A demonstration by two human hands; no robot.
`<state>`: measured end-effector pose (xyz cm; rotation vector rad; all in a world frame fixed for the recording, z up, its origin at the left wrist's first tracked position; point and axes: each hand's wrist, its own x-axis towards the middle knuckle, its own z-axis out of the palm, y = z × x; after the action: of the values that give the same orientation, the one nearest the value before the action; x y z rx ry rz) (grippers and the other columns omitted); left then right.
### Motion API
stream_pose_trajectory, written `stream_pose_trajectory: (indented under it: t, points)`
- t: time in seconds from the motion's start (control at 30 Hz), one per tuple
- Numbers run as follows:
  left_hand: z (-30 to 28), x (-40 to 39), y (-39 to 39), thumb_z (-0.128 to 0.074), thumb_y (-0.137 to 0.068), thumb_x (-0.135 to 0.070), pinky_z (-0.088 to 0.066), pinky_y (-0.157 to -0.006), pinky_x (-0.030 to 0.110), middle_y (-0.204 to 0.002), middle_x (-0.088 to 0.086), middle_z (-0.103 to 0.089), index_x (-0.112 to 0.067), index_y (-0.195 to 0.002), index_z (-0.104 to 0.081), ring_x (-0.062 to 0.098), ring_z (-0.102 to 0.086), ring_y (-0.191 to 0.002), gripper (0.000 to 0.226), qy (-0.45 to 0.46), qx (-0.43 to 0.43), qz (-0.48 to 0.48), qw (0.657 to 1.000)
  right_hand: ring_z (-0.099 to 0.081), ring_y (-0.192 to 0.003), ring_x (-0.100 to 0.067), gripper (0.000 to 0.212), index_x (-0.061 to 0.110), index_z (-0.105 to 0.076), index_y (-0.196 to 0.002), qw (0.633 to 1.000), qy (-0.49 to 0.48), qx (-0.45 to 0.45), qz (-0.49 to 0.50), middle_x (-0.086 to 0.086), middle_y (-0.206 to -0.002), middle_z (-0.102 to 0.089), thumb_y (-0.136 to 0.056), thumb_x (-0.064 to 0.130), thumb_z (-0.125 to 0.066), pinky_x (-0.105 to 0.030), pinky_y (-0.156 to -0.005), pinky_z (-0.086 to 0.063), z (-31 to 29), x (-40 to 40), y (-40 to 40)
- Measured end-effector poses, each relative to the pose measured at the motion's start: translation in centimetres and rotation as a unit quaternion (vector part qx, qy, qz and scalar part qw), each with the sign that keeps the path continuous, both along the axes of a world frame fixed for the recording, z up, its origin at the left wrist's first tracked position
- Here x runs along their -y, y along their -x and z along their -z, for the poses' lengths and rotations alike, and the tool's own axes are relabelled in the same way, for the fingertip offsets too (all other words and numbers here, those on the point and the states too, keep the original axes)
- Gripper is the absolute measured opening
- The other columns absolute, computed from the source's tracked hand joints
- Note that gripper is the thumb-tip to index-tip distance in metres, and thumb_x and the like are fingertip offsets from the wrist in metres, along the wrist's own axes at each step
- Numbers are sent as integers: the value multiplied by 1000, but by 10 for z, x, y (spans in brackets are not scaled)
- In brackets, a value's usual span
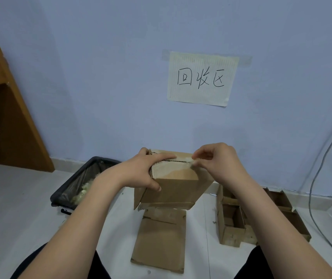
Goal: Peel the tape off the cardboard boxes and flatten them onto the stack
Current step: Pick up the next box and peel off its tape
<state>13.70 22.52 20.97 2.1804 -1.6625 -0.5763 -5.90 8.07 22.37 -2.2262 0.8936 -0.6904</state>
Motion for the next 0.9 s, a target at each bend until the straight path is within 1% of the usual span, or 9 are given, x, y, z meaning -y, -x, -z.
stream_pose_trajectory:
  t: [0.07,0.13,0.3,0.43,0.53,0.63,0.73,0.8,0.9]
  points:
    - [-1,-1,-2,-84,-77,-32,-43,-85,24,-120,-5,-33,-72,-141,-27,16,-49,-108,95,1,-2,4,1000,-67,-86,6,28,33,-76,-100,1000,-2,4,-7,13,-84,-75,-86,10,-72,-2,-73,-45,-1,2,3]
    - [-1,-1,-3,-84,-77,-31,-41,-86,24,-120,-5,-34,-71,-141,-27,16,-48,-110,95,9,-12,4,1000,-64,-87,6,29,32,-76,-108,1000,4,11,1,14,-87,-75,-90,11,-69,4,-69,-40,-3,6,6]
    - [-1,-4,-12,-83,-76,-26,-44,-84,23,-121,-5,-32,-68,-139,-30,16,-51,-107,92,27,-28,-17,999,-65,-86,-3,17,19,-80,-90,997,22,29,64,9,-86,-74,-93,10,-66,1,-65,-40,-9,16,15]
    - [-4,-9,-21,-81,-74,-18,-47,-76,22,-127,-1,-29,-68,-133,-33,15,-55,-102,90,55,-16,-49,997,-68,-92,-3,15,25,-80,-85,994,-50,78,61,15,-88,-75,-91,17,-69,-19,-79,-51,-12,19,22]
    - [-4,-8,-18,-77,-73,-12,-53,-75,25,-131,-1,-27,-67,-130,-36,19,-59,-103,89,67,-13,-58,996,-70,-100,-11,9,22,-80,-78,988,-116,98,23,14,-94,-75,-84,18,-74,-35,-92,-56,-10,17,18]
    - [-4,-5,-14,-79,-72,-13,-53,-77,25,-132,-2,-26,-66,-131,-36,20,-59,-105,90,69,-14,-56,996,-68,-105,-5,12,19,-78,-77,986,-139,89,-2,11,-110,-70,-76,29,-83,-39,-101,-51,-10,13,15]
    - [-3,-4,-12,-81,-72,-14,-51,-77,24,-131,-2,-26,-66,-131,-36,18,-57,-105,91,65,-16,-52,996,-71,-88,-5,31,16,-68,-83,992,-95,66,45,8,-102,-72,-70,35,-89,-34,-85,-56,-9,11,14]
    - [-3,-5,-12,-81,-71,-14,-51,-80,25,-131,-2,-27,-66,-131,-37,18,-57,-105,91,62,-13,-55,996,-71,-80,-8,34,18,-62,-91,993,-66,74,58,6,-94,-70,-71,27,-88,-32,-74,-55,-8,11,14]
    - [-3,-5,-9,-81,-72,-16,-55,-85,30,-131,-2,-28,-67,-131,-36,20,-59,-105,90,60,-14,-56,997,-70,-87,-7,28,26,-63,-108,996,-62,62,37,8,-96,-69,-84,21,-77,-24,-72,-48,-6,13,13]
